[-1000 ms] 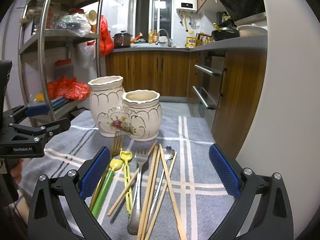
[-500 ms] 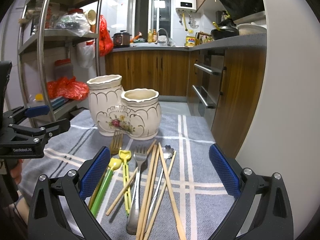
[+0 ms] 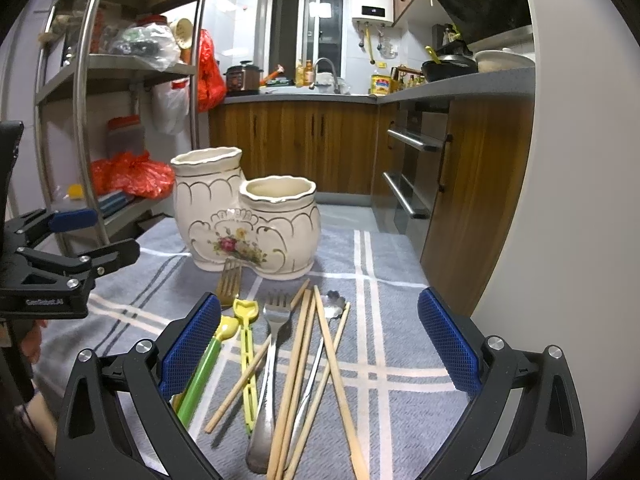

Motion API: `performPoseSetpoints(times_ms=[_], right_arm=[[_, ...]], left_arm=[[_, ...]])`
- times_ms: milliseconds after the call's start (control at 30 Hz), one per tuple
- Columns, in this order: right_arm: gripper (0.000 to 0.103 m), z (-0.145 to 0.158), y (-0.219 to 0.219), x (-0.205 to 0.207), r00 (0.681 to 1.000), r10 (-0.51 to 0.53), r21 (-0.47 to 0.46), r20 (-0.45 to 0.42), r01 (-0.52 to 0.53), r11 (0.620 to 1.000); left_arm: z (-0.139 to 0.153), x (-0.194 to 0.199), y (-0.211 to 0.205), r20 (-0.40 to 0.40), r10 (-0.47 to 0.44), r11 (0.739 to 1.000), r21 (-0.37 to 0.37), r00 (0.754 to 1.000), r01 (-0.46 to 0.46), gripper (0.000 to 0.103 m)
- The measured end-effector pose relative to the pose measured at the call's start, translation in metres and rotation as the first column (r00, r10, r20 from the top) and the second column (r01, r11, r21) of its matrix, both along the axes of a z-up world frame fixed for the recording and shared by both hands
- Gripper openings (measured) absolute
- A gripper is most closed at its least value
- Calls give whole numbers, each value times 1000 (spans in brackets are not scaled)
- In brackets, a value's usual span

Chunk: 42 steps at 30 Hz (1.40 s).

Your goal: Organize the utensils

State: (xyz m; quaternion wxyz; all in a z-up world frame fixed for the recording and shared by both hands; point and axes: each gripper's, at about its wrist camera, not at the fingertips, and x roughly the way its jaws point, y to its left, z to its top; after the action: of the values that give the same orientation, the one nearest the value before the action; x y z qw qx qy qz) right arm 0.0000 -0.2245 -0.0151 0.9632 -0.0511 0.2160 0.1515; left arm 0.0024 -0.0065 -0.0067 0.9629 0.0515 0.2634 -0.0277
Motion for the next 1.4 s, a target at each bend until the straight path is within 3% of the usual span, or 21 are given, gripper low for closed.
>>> performPoseSetpoints(times_ms=[100,233,367,600,667,700,767,900,967,1067,1400], right_arm=[[98,-2,0,1,1000,-4,7,6,4,1000],[98,-5,3,7,999,6,-4,-49,-6,1000],[98,-6,13,16,992,46,-17,-115,-48,999],[97,-14,53,33,962,127,-70,-240,-148,986],[94,-18,63,36,952,140,-77,-271,-167,983],[92,-21,70,37,945,153,-77,-291,-182,980],[71,-25,80,40,936,157,-81,-317,-191,978],[53,-30,94,49,912,162,-56,-378,-197,979],[40,-32,101,50,905,162,-65,-394,-204,977],[30,-35,106,55,893,149,-80,-425,-201,976],[25,-40,124,58,864,135,-107,-484,-211,972]], left_arm=[[-1,1,1,6,11,1000,0,1000,-11,98],[-3,6,7,-20,1,1000,-31,1000,-1,98],[-6,9,9,-31,12,1000,3,999,-12,98],[-5,15,27,-77,-15,997,-71,997,9,98],[-5,14,33,-77,-11,998,-62,997,7,98],[-5,12,35,-72,-7,999,-49,997,3,98],[-6,10,38,-62,-1,1000,-20,998,0,98],[-7,6,48,-50,14,1000,3,999,-14,98],[-8,6,54,-52,7,1000,-11,999,-7,98],[-8,6,59,-49,-1,1000,-21,999,0,98],[-10,2,76,-37,-27,997,-76,999,24,98]])
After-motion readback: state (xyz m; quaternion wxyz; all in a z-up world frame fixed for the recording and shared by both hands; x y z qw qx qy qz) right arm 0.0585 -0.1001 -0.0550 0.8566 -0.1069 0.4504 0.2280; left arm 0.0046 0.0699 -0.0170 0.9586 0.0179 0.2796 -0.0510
